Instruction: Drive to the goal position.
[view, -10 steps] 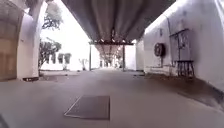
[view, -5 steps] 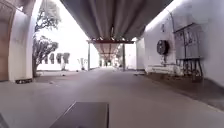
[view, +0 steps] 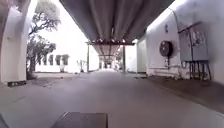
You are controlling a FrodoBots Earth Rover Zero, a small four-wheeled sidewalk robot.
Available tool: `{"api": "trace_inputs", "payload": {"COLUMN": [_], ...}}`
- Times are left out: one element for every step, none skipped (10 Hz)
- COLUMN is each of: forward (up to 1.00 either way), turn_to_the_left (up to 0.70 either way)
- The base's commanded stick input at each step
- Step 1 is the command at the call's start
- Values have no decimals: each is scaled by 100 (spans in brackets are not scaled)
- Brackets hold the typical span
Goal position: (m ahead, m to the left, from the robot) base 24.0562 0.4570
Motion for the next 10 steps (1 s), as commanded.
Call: {"api": "trace_inputs", "payload": {"forward": [66,66,66,66,66,66,66,66,66,66], "turn_to_the_left": [0,0,0,0,0,0,0,0,0,0]}}
